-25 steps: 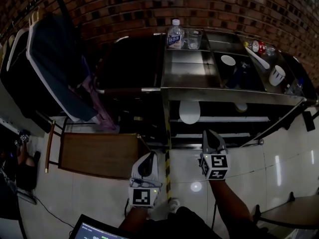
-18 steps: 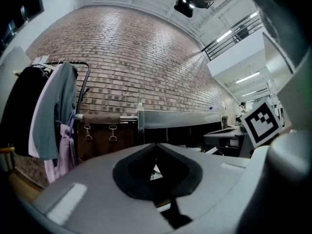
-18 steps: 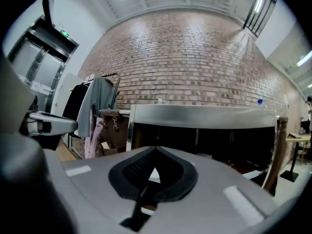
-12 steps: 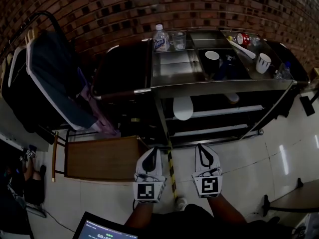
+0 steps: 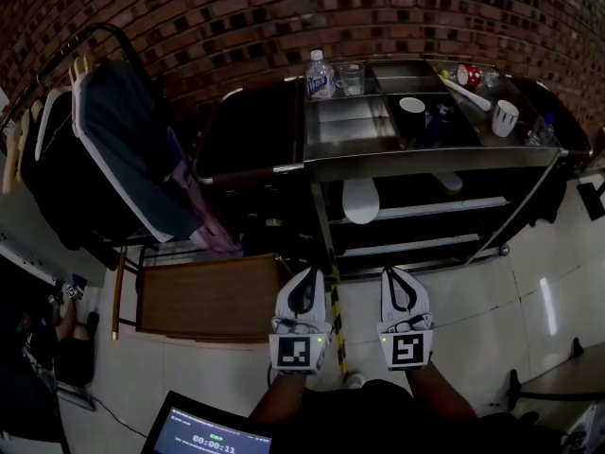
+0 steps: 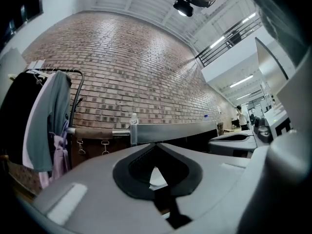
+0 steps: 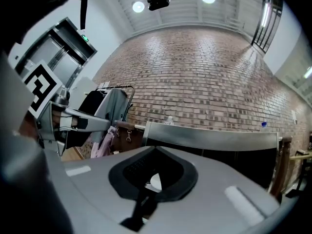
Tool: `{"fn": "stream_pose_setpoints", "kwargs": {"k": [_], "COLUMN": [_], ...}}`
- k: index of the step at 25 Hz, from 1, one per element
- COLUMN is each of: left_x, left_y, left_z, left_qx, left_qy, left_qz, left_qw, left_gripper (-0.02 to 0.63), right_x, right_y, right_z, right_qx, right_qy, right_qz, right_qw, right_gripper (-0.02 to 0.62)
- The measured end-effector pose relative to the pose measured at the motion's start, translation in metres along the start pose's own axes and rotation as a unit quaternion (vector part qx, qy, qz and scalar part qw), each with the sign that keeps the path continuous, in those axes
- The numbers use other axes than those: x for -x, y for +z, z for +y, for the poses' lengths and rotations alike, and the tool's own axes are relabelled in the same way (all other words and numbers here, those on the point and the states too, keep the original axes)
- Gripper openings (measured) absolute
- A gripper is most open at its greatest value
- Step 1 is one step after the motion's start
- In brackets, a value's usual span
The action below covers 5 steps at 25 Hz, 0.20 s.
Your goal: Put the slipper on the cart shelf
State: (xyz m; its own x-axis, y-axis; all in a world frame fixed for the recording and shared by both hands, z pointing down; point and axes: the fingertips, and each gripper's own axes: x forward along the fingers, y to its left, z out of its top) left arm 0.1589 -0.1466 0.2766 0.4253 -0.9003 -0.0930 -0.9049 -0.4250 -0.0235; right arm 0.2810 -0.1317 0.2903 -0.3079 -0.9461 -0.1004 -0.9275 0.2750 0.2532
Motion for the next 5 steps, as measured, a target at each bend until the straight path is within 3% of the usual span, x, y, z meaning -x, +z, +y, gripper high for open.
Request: {"fn": "stream_pose_setpoints", "kwargs": {"k": [5], "left_x": [-0.0011], "left_y": [0.0063], "left_z": [0.0061], "left_qx": [-0.005], "left_qy": [-0.001], "left_qz": [-0.009], "left_qw": [1.0000], "left_gripper": [0.015], "right_x": [-0.0060], "right_y": [0.0063], "right_z": [0.0048], "right_qx": [-0.001], "right_qy": [-0.003], "right_qz": [-0.015], "right_qw": [1.000], "right_gripper": [0.002]}}
